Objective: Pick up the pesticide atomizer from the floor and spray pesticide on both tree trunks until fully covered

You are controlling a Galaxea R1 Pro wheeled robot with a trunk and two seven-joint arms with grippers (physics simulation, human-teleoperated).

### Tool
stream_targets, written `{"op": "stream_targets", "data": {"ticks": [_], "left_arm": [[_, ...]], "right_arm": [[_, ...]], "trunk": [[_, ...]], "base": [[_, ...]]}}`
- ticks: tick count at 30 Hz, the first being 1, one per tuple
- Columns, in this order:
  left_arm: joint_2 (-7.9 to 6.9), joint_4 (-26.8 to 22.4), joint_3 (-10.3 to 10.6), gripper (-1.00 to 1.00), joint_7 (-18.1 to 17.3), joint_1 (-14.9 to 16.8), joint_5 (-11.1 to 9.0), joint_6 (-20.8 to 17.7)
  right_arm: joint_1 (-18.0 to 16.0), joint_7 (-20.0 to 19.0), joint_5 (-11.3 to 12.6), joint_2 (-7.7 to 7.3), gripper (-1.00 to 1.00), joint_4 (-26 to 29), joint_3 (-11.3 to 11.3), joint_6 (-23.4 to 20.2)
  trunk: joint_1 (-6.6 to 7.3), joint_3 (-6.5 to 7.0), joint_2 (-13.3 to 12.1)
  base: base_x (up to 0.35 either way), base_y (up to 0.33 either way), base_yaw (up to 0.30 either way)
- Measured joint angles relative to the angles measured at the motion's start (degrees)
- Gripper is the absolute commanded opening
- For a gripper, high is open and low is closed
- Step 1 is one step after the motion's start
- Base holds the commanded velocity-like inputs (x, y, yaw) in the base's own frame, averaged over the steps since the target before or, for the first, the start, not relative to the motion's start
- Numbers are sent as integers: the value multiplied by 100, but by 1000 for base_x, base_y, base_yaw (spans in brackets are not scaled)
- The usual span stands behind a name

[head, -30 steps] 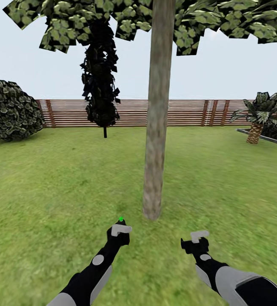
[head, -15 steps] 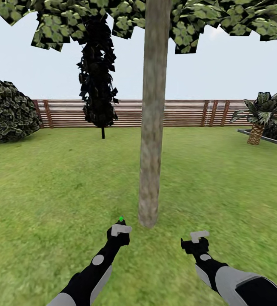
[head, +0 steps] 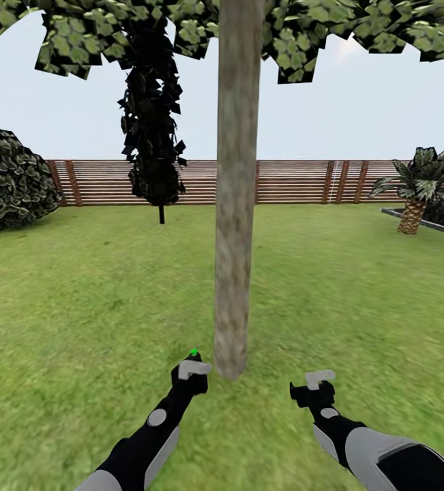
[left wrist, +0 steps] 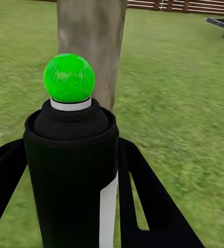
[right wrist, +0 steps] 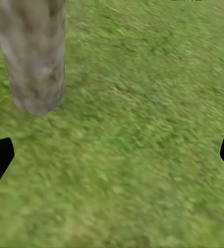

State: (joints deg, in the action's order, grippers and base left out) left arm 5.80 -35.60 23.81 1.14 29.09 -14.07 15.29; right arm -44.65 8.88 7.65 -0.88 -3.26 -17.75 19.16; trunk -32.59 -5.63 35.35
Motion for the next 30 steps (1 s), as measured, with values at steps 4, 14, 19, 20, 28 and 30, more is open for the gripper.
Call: {"op": "stream_targets", "data": {"ticks": [4, 14, 19, 20, 28, 30], "left_arm": [[0, 1, 0, -100, 0, 0, 0, 5], [0, 1, 0, -100, 0, 0, 0, 12], [0, 1, 0, -100, 0, 3, 0, 24], [0, 1, 0, -100, 0, 2, 0, 25], [0, 1, 0, -100, 0, 0, 0, 26], [0, 1, 0, -100, 0, 0, 0, 26]], "right_arm": [[0, 0, 0, 0, 100, 1, 0, 0], [0, 0, 0, 0, 100, -2, 0, 0], [0, 0, 0, 0, 100, 0, 0, 0], [0, 0, 0, 0, 100, 1, 0, 0], [1, 0, 0, 0, 100, 1, 0, 0], [1, 0, 0, 0, 100, 1, 0, 0]], "trunk": [[0, 0, 0], [0, 0, 0], [0, 0, 0], [0, 0, 0], [0, 0, 0], [0, 0, 0]], "base": [[279, -202, 0], [157, -119, 0], [25, -15, 0], [93, -58, 0], [202, -156, 0], [238, -189, 0]]}}
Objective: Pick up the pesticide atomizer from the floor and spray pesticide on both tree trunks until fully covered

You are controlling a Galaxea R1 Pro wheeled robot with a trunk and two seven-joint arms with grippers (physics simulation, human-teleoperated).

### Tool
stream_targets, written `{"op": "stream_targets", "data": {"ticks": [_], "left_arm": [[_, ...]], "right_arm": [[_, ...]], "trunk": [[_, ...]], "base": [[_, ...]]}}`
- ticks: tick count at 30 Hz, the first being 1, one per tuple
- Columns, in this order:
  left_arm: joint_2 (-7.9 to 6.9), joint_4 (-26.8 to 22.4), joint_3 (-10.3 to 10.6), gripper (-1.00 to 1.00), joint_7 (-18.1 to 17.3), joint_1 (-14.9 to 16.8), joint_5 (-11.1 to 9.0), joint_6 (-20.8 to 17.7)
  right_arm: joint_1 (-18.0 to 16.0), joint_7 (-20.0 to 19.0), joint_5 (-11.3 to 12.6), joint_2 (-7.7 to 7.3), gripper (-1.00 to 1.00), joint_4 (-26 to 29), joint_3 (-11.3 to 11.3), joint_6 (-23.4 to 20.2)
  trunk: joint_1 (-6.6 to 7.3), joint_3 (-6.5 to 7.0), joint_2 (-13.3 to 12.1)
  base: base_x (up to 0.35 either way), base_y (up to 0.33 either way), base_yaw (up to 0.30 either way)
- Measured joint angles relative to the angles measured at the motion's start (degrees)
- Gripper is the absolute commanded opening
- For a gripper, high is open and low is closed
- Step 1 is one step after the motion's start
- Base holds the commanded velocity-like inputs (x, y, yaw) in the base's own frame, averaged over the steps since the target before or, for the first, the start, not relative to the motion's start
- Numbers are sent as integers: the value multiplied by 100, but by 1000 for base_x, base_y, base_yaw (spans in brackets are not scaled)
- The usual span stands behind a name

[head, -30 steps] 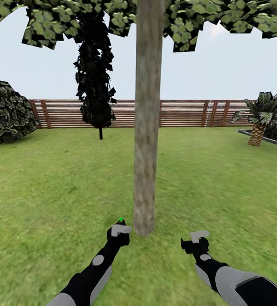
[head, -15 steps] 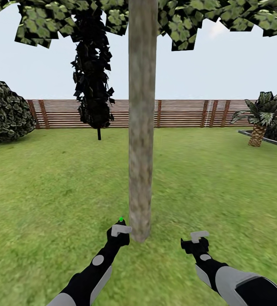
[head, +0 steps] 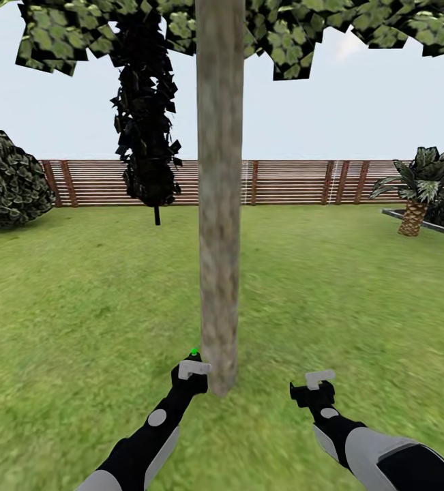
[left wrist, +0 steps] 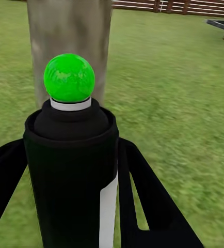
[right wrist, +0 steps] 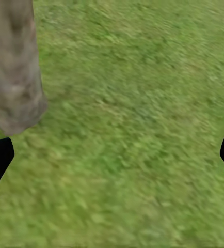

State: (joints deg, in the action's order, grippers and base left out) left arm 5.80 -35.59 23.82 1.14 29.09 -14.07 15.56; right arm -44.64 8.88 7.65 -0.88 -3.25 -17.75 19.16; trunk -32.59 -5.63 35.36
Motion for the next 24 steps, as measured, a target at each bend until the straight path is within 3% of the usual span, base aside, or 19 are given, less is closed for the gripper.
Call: {"op": "stream_targets", "data": {"ticks": [24], "left_arm": [[0, -2, -9, -100, 0, 1, 0, 6]], "right_arm": [[-1, 0, 0, -1, 100, 0, 2, 0]], "trunk": [[0, 0, 0]], "base": [[130, -25, 0]]}}
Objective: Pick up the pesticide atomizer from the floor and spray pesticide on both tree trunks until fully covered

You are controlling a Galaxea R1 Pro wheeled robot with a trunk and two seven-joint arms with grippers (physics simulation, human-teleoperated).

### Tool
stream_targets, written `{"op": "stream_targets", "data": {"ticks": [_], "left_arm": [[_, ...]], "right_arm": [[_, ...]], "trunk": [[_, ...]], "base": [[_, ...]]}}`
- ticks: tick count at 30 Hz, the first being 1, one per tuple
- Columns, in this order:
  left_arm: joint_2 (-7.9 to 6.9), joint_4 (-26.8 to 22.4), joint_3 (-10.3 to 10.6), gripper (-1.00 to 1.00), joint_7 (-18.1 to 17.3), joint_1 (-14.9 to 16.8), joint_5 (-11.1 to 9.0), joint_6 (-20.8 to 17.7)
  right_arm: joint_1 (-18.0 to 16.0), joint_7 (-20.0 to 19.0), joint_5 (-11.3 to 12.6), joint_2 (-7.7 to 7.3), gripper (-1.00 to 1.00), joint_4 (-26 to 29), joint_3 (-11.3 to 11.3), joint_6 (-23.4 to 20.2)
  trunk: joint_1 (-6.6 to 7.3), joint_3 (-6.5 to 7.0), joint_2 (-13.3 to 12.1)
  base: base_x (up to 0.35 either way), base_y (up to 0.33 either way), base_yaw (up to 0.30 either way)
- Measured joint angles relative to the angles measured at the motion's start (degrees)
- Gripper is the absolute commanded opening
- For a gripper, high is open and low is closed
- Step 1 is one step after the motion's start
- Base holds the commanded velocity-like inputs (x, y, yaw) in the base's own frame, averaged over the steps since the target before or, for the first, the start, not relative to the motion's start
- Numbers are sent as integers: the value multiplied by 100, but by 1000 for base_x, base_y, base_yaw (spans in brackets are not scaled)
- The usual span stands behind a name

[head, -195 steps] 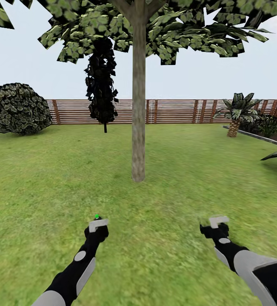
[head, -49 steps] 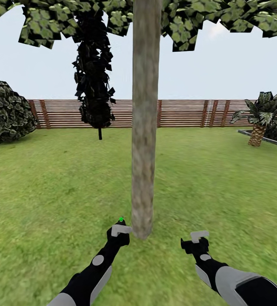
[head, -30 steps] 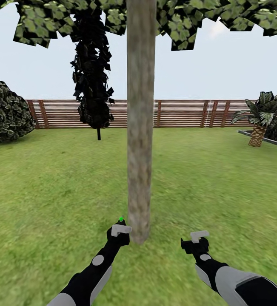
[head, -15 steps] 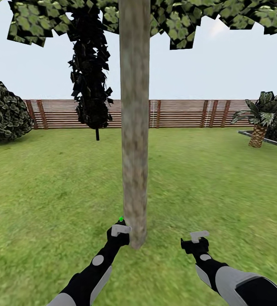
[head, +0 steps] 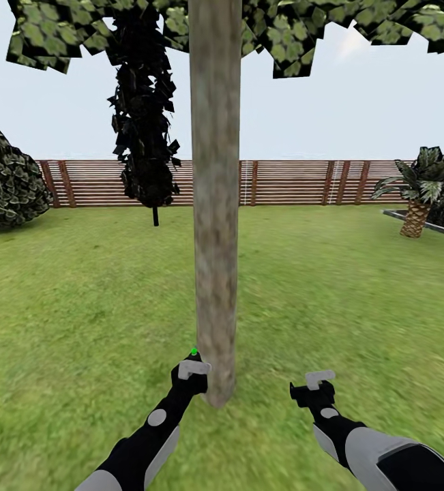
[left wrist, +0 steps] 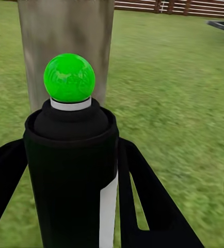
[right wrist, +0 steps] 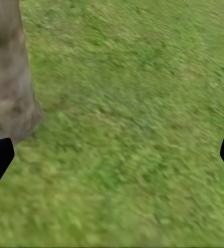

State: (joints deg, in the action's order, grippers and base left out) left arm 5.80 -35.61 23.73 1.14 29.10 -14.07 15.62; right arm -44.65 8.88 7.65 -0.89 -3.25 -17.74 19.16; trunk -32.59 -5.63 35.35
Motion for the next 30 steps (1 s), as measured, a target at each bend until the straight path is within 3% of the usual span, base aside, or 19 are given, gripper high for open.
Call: {"op": "stream_targets", "data": {"ticks": [18, 23, 30], "left_arm": [[0, 2, 0, -100, 0, 1, 0, 3], [0, 2, 0, -100, 0, 0, 0, 4], [0, 2, 0, -100, 0, 1, 0, 7]], "right_arm": [[26, 0, 1, -23, 100, -1, 7, 0], [26, 0, 11, -346, 100, 0, 15, 1], [30, 0, 9, -421, 100, -3, 3, 0]], "trunk": [[0, 0, 0], [0, 0, 0], [0, 0, 0]], "base": [[41, -9, 0], [0, 0, 0], [16, -3, 0]]}}
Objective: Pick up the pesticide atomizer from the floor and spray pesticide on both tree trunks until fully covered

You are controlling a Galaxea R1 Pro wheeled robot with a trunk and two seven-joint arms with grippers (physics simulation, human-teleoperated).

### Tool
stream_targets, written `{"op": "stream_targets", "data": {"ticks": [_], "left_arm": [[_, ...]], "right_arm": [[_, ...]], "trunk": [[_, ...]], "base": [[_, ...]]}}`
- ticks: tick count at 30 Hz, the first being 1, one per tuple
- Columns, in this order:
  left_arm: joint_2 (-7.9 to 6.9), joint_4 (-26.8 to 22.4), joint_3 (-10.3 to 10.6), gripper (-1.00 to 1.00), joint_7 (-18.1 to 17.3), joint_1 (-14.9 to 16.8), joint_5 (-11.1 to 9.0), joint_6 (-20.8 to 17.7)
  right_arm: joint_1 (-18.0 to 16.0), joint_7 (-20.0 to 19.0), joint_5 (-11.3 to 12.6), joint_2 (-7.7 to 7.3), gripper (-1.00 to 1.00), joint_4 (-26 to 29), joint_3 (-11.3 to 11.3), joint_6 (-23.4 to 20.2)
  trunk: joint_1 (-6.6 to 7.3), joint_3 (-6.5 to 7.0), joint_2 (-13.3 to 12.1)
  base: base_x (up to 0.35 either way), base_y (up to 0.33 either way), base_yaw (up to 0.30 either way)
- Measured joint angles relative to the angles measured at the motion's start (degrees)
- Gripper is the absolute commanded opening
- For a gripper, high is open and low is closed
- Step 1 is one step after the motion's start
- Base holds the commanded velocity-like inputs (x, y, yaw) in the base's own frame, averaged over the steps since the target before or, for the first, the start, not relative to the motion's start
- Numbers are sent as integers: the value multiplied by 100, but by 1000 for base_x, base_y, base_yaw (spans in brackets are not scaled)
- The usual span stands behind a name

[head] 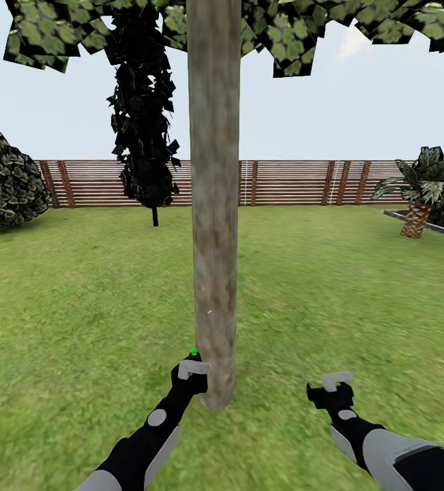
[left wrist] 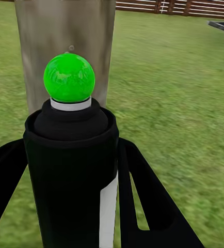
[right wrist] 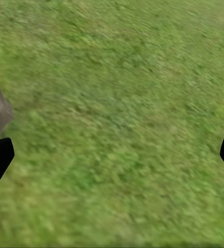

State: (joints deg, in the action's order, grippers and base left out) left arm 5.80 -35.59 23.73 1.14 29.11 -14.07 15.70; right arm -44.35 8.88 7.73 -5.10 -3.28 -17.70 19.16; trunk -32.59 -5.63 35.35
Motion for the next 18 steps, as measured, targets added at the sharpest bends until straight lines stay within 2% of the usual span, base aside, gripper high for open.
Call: {"op": "stream_targets", "data": {"ticks": [6, 18], "left_arm": [[0, 0, -8, -100, 0, 0, 0, 1], [0, -29, -31, -100, -6, -2, -23, -53]], "right_arm": [[226, 0, -8, 7, 100, 1, -4, 0], [251, -8, -8, 20, 100, -5, -9, 0]], "trunk": [[0, 0, 0], [0, 0, 0]], "base": [[45, -18, 0], [1, 0, 0]]}}
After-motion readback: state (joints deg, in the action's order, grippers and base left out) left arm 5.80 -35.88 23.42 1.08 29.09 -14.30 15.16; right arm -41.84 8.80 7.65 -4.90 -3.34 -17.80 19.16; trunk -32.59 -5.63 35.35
